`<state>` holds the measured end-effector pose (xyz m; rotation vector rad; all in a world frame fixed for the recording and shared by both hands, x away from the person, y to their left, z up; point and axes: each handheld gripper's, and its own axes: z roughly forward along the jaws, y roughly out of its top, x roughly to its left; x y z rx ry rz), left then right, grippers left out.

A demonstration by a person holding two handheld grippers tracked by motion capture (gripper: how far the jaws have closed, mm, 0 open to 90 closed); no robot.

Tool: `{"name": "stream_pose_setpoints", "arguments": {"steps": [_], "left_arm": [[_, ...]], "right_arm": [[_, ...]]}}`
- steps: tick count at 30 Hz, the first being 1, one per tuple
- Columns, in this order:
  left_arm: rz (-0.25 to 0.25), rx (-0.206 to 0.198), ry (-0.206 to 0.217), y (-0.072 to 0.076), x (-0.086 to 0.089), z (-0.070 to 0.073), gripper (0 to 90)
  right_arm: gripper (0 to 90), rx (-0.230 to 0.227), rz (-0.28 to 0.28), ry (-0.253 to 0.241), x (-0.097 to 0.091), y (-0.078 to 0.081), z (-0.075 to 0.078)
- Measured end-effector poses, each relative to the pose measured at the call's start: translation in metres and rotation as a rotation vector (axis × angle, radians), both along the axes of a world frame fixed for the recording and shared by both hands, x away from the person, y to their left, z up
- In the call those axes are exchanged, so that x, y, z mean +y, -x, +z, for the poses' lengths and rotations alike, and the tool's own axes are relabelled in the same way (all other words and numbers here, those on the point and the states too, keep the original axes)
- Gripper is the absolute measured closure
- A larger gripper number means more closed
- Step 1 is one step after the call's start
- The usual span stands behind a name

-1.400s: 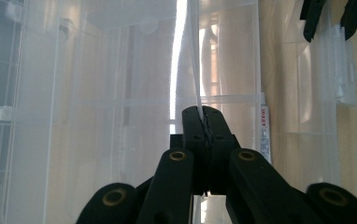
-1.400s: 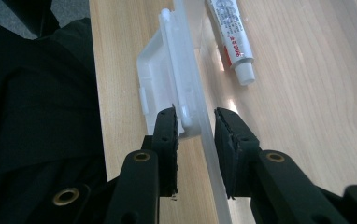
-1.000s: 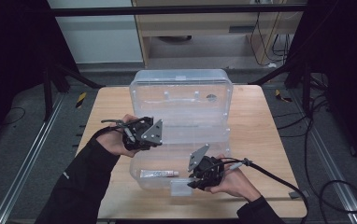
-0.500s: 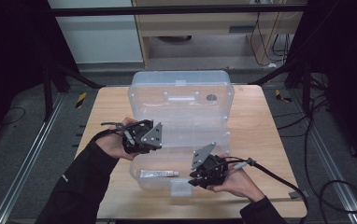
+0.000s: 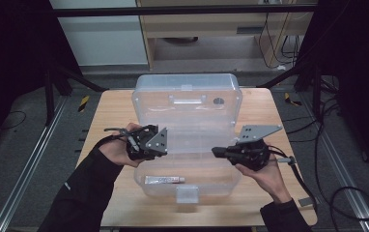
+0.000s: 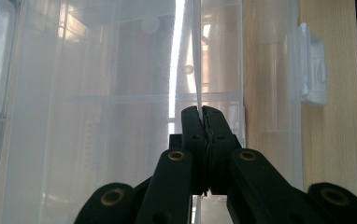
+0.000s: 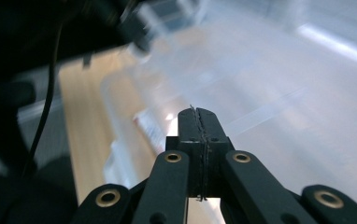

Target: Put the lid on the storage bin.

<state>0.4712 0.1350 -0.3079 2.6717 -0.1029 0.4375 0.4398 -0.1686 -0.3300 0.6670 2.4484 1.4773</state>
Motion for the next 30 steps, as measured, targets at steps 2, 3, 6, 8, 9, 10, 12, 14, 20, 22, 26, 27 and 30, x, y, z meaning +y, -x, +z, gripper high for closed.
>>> {"name": "stream_pose_setpoints", "arguments": {"steps": [2,3,6,8,9,10,12,14,20,22,26,27,30], "left_arm": [[0.003,0.003,0.001,0.001,0.0,0.0,88.7],[0.001,0.003,0.004,0.001,0.0,-0.001,88.6],[-0.001,0.004,0.0,0.002,0.0,-0.001,88.6],[0.0,0.007,0.003,0.002,0.001,-0.002,88.5],[0.001,0.011,0.005,0.003,0.001,-0.002,88.5],[0.004,0.012,0.008,0.003,0.001,-0.002,88.4],[0.004,0.015,0.015,0.003,0.001,-0.003,88.1],[0.003,0.019,0.015,0.003,0.002,-0.003,88.1],[0.001,0.022,0.015,0.005,0.002,-0.005,87.9],[0.0,0.021,0.018,0.006,0.003,-0.006,87.5],[-0.004,0.028,0.019,0.007,0.003,-0.007,87.5],[-0.002,0.03,0.019,0.008,0.003,-0.008,87.4],[-0.005,0.028,0.015,0.009,0.003,-0.009,86.7]], "right_arm": [[90.0,-0.012,-0.051,-0.039,-0.007,-0.005,0.004],[90.0,-0.012,-0.073,-0.055,-0.01,-0.009,0.006],[89.9,-0.019,-0.143,-0.087,-0.017,-0.019,0.008],[89.9,-0.02,-0.178,-0.101,-0.021,-0.025,0.009],[89.9,-0.018,-0.2,-0.108,-0.023,-0.029,0.008],[89.9,-0.016,-0.217,-0.115,-0.024,-0.033,0.008],[89.9,-0.012,-0.252,-0.121,-0.029,-0.04,0.007],[89.9,-0.006,-0.271,-0.127,-0.032,-0.045,0.006],[90.0,0.006,-0.326,-0.133,-0.041,-0.051,0.002],[90.0,0.011,-0.342,-0.135,-0.044,-0.052,0.001],[90.0,0.021,-0.357,-0.137,-0.047,-0.054,-0.002],[90.0,0.024,-0.36,-0.138,-0.047,-0.054,-0.002],[90.0,0.028,-0.358,-0.136,-0.048,-0.054,-0.002]]}}
